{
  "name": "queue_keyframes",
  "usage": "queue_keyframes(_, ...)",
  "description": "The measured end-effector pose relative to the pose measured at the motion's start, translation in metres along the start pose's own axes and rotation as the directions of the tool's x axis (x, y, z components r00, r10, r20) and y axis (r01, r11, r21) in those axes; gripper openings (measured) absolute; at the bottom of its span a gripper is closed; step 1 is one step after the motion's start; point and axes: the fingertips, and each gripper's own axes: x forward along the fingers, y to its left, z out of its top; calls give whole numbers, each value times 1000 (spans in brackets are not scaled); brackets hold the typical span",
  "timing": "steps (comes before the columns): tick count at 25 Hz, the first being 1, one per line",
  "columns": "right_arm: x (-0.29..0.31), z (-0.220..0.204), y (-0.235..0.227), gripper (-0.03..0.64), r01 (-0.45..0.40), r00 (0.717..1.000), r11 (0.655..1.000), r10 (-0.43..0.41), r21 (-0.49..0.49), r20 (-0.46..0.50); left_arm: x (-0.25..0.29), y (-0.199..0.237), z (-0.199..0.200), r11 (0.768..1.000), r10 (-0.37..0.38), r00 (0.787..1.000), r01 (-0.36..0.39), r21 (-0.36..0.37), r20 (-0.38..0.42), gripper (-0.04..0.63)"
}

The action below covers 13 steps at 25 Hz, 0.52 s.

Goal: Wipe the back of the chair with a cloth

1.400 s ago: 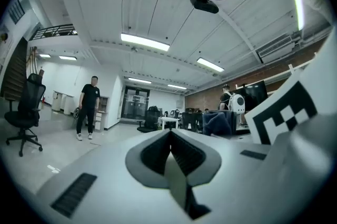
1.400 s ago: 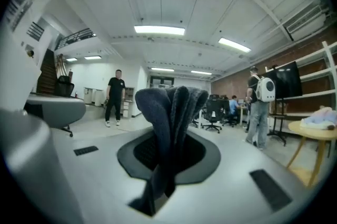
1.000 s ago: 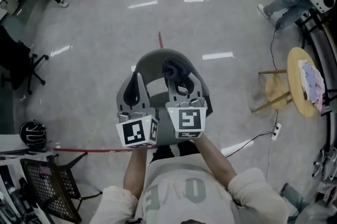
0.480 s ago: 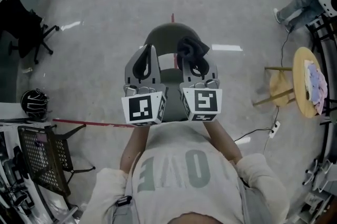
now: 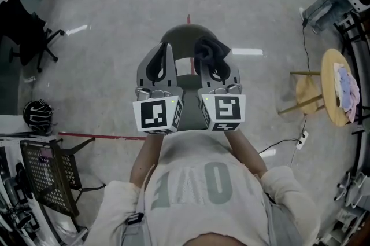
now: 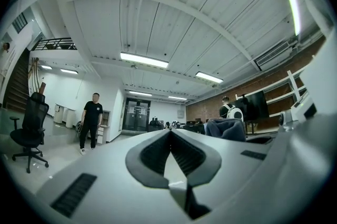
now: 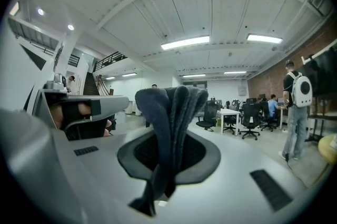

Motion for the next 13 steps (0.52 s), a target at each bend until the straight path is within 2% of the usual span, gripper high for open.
queue_keyframes(5, -1, -4, -2, 54, 16, 1000, 1000, -16, -2, -14, -1, 5, -3, 1000, 1, 1000, -1, -12, -1, 15)
queue_keyframes(13, 0, 3, 9, 54, 0, 1000, 1000, 0, -12, 14, -1, 11, -2, 1000, 1, 1000, 0, -17, 11, 15)
